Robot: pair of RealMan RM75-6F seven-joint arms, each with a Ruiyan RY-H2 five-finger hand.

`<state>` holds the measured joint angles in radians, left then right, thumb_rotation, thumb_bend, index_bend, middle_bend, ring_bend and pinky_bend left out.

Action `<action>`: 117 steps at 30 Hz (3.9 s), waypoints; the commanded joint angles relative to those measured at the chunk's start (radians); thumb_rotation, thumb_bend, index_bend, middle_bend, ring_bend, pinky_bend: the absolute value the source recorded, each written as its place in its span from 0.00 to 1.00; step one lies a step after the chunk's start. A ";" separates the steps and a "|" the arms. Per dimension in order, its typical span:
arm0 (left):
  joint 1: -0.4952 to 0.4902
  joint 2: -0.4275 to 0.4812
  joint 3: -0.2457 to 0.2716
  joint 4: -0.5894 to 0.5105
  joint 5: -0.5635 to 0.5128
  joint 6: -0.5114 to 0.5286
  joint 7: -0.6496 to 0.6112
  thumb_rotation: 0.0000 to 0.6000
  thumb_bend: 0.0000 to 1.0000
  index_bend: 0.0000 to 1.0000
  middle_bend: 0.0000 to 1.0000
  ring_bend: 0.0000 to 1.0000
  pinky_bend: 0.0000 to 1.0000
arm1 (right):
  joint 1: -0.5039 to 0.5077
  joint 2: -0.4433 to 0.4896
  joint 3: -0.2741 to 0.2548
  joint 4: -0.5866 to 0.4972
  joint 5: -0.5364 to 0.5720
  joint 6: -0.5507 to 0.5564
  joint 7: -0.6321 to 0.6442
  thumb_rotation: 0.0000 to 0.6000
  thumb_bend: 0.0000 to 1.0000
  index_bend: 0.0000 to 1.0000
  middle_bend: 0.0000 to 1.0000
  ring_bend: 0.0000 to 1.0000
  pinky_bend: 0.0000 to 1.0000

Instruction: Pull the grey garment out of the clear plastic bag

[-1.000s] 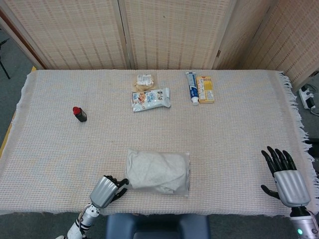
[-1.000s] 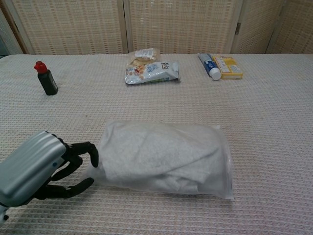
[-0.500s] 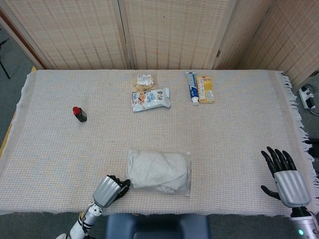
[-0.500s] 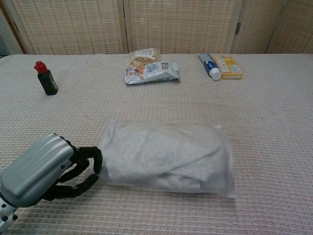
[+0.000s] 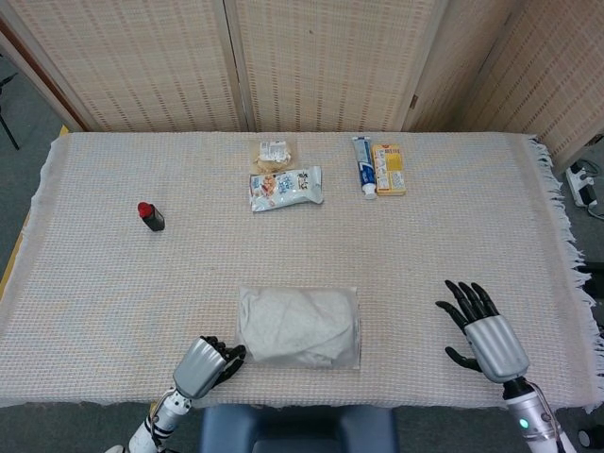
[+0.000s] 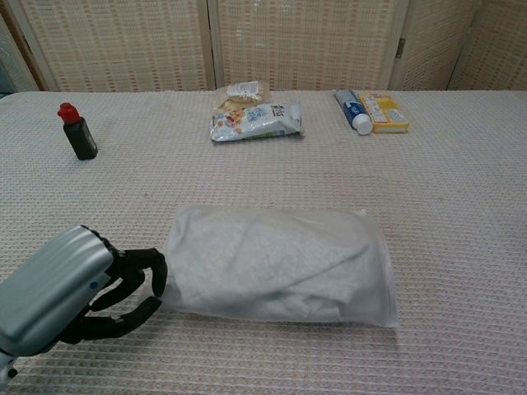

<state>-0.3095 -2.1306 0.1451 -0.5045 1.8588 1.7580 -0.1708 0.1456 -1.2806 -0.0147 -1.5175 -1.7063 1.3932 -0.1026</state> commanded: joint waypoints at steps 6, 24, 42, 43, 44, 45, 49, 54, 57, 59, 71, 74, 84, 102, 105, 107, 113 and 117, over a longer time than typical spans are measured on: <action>-0.004 0.016 0.009 -0.031 0.004 0.012 0.026 1.00 0.49 0.73 1.00 1.00 1.00 | 0.106 -0.182 0.003 0.151 -0.017 -0.102 0.176 1.00 0.23 0.48 0.00 0.00 0.00; -0.012 0.045 0.010 -0.069 -0.005 0.010 0.053 1.00 0.49 0.74 1.00 1.00 1.00 | 0.203 -0.433 0.037 0.314 0.063 -0.188 0.294 1.00 0.23 0.46 0.00 0.00 0.00; -0.025 0.053 -0.005 -0.085 -0.018 0.003 0.058 1.00 0.49 0.74 1.00 1.00 1.00 | 0.241 -0.524 0.037 0.367 0.114 -0.214 0.352 1.00 0.23 0.28 0.00 0.00 0.00; -0.025 0.053 -0.005 -0.085 -0.018 0.003 0.058 1.00 0.49 0.74 1.00 1.00 1.00 | 0.241 -0.529 0.036 0.368 0.115 -0.214 0.353 1.00 0.23 0.28 0.00 0.00 0.00; -0.025 0.053 -0.005 -0.085 -0.019 0.003 0.058 1.00 0.49 0.74 1.00 1.00 1.00 | 0.242 -0.535 0.035 0.372 0.116 -0.213 0.355 1.00 0.23 0.29 0.00 0.00 0.00; -0.025 0.053 -0.005 -0.085 -0.019 0.002 0.057 1.00 0.49 0.74 1.00 1.00 1.00 | 0.242 -0.540 0.034 0.374 0.118 -0.215 0.356 1.00 0.23 0.31 0.00 0.00 0.00; -0.026 0.056 -0.006 -0.084 -0.021 0.001 0.057 1.00 0.49 0.74 1.00 1.00 1.00 | 0.245 -0.558 0.033 0.382 0.133 -0.226 0.363 1.00 0.24 0.43 0.00 0.00 0.00; -0.027 0.059 -0.010 -0.086 -0.026 -0.001 0.055 1.00 0.49 0.74 1.00 1.00 1.00 | 0.244 -0.577 0.038 0.390 0.148 -0.223 0.356 1.00 0.32 0.58 0.00 0.00 0.00; -0.028 0.060 -0.010 -0.087 -0.026 0.001 0.054 1.00 0.49 0.74 1.00 1.00 1.00 | 0.243 -0.580 0.038 0.383 0.153 -0.220 0.341 1.00 0.37 0.63 0.02 0.00 0.00; -0.028 0.061 -0.010 -0.089 -0.026 0.003 0.053 1.00 0.49 0.74 1.00 1.00 1.00 | 0.241 -0.577 0.039 0.372 0.157 -0.215 0.334 1.00 0.39 0.64 0.02 0.00 0.00; -0.042 0.086 -0.041 -0.074 -0.053 -0.004 0.051 1.00 0.49 0.74 1.00 1.00 1.00 | 0.220 -0.454 0.025 0.259 0.169 -0.195 0.262 1.00 0.43 0.69 0.05 0.00 0.00; -0.044 0.096 -0.058 -0.049 -0.072 -0.009 0.044 1.00 0.50 0.74 1.00 1.00 1.00 | 0.208 -0.390 0.018 0.216 0.170 -0.183 0.252 1.00 0.44 0.69 0.05 0.00 0.00; -0.038 0.126 -0.109 0.062 -0.143 -0.037 0.001 1.00 0.50 0.75 1.00 1.00 1.00 | 0.174 -0.205 0.037 0.148 0.196 -0.131 0.280 1.00 0.44 0.70 0.05 0.00 0.00; 0.006 0.193 -0.162 0.127 -0.245 -0.073 -0.088 1.00 0.48 0.69 1.00 1.00 1.00 | 0.190 -0.144 0.155 0.307 0.373 -0.227 0.356 1.00 0.43 0.64 0.05 0.00 0.00; 0.015 0.205 -0.139 0.067 -0.237 -0.114 -0.077 1.00 0.34 0.47 1.00 1.00 1.00 | 0.193 -0.135 0.129 0.299 0.322 -0.232 0.413 1.00 0.31 0.26 0.01 0.00 0.00; 0.014 0.229 -0.130 -0.020 -0.235 -0.140 -0.062 1.00 0.22 0.27 0.99 0.99 1.00 | 0.192 -0.115 0.115 0.279 0.298 -0.228 0.413 1.00 0.23 0.05 0.00 0.00 0.00; -0.001 0.472 -0.120 -0.568 -0.290 -0.305 -0.008 0.77 0.16 0.18 0.55 0.49 0.60 | 0.146 -0.005 0.085 0.162 0.257 -0.136 0.236 1.00 0.06 0.00 0.00 0.00 0.00; -0.010 0.716 -0.123 -0.928 -0.392 -0.435 0.175 0.70 0.15 0.17 0.28 0.18 0.30 | 0.069 0.068 0.070 0.045 0.242 0.001 0.037 1.00 0.05 0.00 0.00 0.00 0.00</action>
<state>-0.3067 -1.7103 0.0142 -0.9971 1.5737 1.5038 -0.1762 0.2790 -1.2856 0.0758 -1.3698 -1.4427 1.2839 0.0798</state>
